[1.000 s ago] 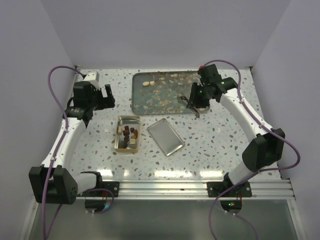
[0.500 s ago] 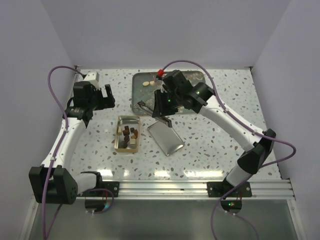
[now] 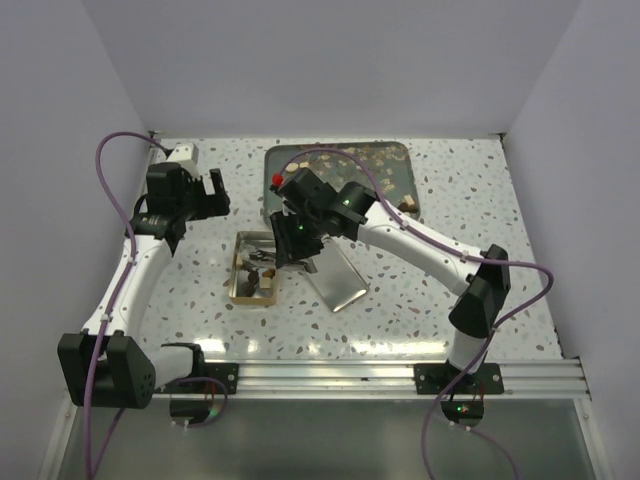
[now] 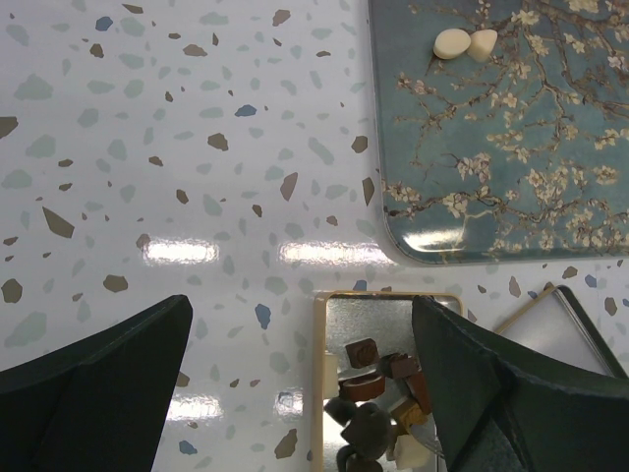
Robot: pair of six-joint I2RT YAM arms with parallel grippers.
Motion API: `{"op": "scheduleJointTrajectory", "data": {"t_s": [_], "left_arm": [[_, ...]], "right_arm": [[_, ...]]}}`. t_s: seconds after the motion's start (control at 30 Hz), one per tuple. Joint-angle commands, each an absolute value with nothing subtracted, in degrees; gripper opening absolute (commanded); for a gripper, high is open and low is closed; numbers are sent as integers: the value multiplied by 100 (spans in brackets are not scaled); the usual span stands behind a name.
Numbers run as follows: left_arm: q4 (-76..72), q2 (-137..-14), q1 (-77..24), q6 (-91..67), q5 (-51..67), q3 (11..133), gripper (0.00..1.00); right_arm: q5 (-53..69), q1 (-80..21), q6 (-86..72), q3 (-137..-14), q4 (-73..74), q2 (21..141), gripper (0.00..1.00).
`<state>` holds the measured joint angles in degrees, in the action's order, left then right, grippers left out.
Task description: Pack the chocolate
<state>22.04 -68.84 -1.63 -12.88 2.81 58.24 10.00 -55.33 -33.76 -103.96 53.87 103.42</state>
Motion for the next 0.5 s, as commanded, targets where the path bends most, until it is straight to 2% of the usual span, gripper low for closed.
{"op": "scheduleJointTrajectory", "data": {"t_s": [0.0,0.33,0.47], "left_arm": [[2083,-6812,-123,-1327,334,5836,100],[2074,-6803,-123,-1301,290,5818,100],[2074,-6776,-123,-1301,290,5801,100]], "right_arm": [[1099,-5511,-3445,-10880,5335,10292,38],[958,-5449,-3323,-11057,5510,10354,38],[949,-5020,-3331,-10890,5467,10205,38]]}}
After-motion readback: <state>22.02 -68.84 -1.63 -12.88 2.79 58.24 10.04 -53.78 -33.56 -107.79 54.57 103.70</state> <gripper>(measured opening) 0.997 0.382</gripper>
